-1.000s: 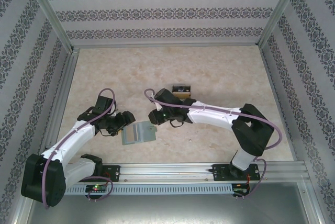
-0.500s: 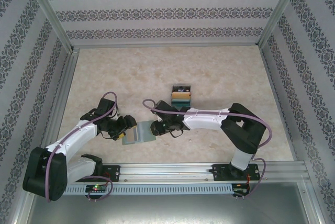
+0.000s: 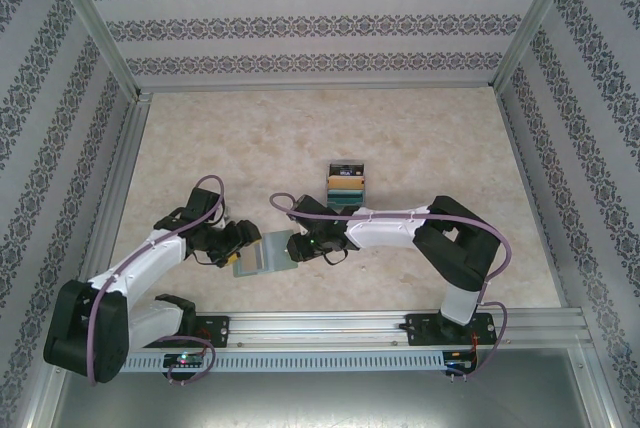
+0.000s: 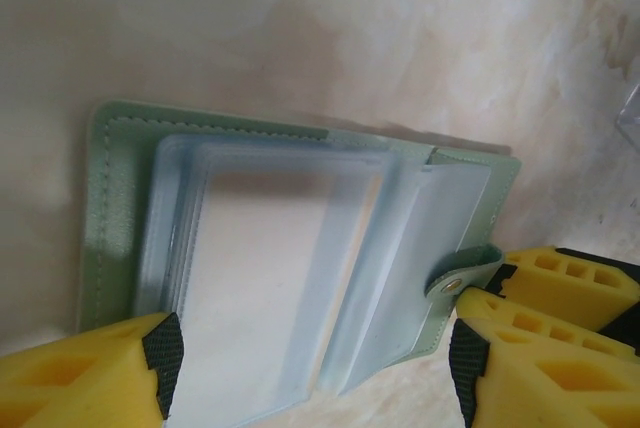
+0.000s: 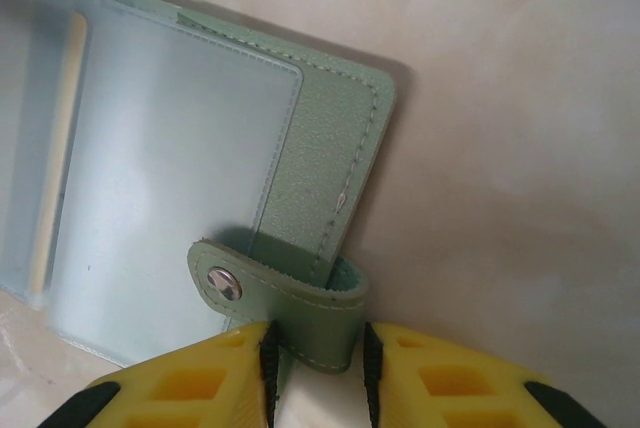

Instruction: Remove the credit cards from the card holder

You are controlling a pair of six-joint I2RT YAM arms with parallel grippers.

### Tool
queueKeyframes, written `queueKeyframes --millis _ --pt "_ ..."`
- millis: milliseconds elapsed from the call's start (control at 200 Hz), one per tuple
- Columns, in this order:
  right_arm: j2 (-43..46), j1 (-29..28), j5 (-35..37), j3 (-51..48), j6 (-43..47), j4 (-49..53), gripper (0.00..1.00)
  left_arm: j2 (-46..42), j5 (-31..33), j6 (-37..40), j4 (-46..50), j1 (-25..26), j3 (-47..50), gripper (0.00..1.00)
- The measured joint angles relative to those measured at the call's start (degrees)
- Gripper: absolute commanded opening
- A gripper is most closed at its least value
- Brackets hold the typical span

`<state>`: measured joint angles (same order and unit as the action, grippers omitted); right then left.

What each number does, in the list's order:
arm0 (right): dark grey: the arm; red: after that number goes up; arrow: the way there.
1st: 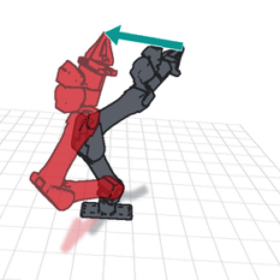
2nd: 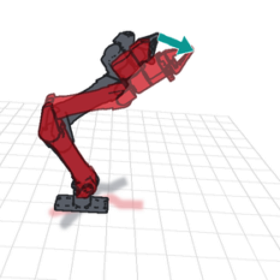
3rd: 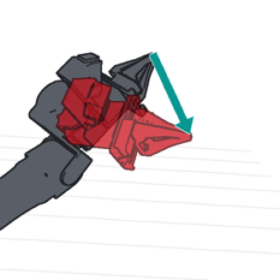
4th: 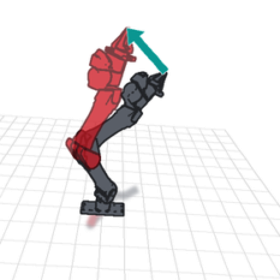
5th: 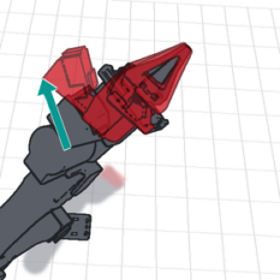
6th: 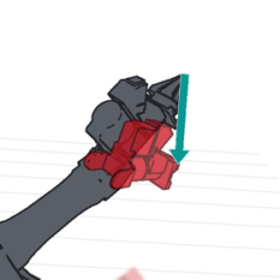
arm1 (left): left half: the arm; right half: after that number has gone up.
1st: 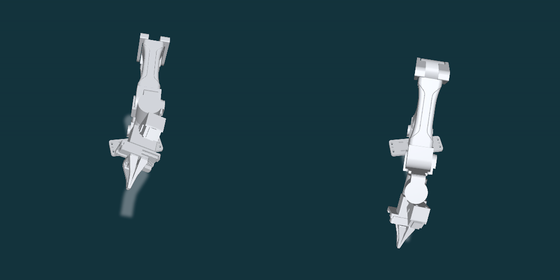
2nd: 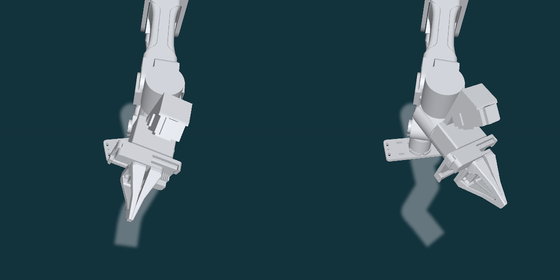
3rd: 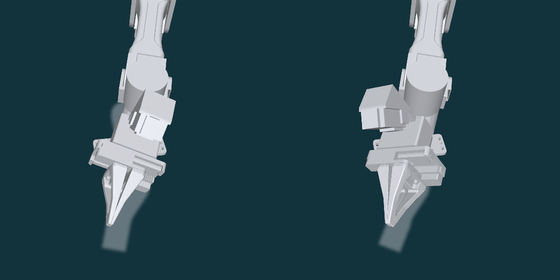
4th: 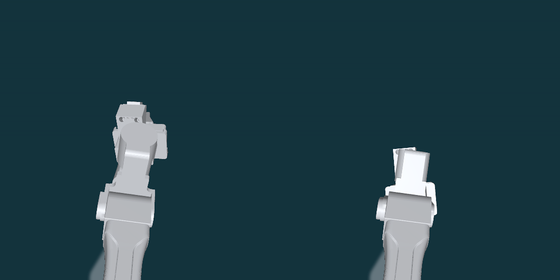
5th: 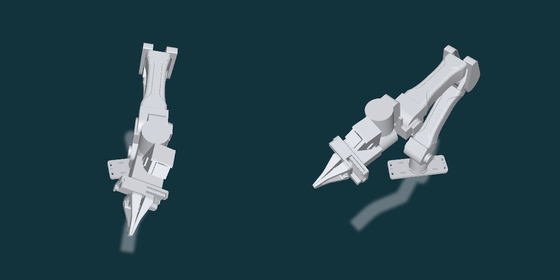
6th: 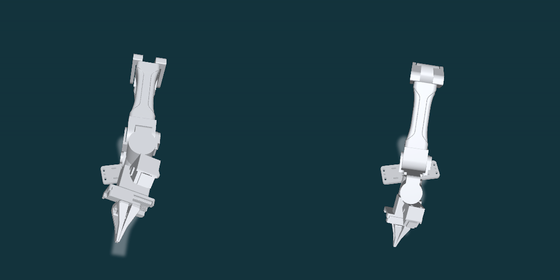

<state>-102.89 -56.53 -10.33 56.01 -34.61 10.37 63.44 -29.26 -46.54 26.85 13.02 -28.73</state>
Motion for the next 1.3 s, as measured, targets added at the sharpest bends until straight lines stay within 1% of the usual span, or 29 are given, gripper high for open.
queueKeyframes --millis 240,580,1049,1304 --pt "-0.02 0.00 0.02 0.11 0.00 0.11 0.32 -1.42 0.98 -0.20 0.15 0.00 0.02 0.73" --pt "-0.28 -0.37 0.66 0.61 0.00 0.72 0.31 1.25 0.55 -0.24 -0.50 0.02 0.90 0.73" --pt "-0.66 -0.74 1.29 1.27 -0.02 1.57 0.31 0.02 -4.02 -1.60 -6.47 0.48 2.73 0.73" --pt "-0.68 -0.74 1.33 1.36 -0.02 1.62 0.32 -0.17 -5.31 -1.90 -8.35 1.16 2.73 0.77"
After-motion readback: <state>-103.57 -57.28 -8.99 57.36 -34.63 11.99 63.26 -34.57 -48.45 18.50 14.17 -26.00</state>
